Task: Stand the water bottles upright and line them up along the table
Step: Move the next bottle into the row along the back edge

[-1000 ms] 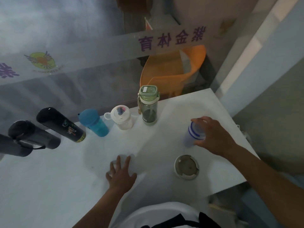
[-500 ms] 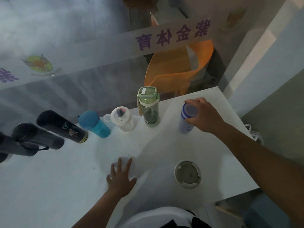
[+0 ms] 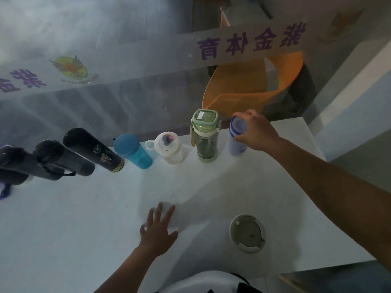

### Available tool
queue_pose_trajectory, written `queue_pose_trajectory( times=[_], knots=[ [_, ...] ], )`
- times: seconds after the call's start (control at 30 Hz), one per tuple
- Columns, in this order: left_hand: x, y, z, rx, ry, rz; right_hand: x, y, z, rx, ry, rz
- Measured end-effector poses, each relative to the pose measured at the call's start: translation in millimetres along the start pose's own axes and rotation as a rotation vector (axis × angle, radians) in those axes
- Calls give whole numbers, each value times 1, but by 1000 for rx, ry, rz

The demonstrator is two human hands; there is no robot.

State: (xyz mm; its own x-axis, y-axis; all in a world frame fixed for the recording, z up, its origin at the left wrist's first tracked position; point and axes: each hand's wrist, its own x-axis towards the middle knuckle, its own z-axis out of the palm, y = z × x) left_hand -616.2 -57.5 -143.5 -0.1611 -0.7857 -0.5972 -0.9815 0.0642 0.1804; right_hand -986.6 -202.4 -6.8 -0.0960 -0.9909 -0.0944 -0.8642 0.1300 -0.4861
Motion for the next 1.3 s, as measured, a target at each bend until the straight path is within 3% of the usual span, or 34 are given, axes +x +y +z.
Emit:
queue_pose_trajectory(
  times=[0.4, 0.57, 0.8, 1.03, 1.3],
  knots=[
    [-1, 2, -3, -17, -15, 5, -9, 3, 3, -24, 12, 31],
    [-1, 3, -5, -21, -28, -3, -18, 10, 4, 97, -9, 45],
    [7, 22, -10, 33, 47, 54, -117, -1, 7, 202, 260, 154],
    [19, 51, -9, 54, 2, 156, -261, -37, 59, 219, -81, 265],
    [22, 59, -1, 135, -4, 143, -274, -34, 95, 146, 79, 243]
  ],
)
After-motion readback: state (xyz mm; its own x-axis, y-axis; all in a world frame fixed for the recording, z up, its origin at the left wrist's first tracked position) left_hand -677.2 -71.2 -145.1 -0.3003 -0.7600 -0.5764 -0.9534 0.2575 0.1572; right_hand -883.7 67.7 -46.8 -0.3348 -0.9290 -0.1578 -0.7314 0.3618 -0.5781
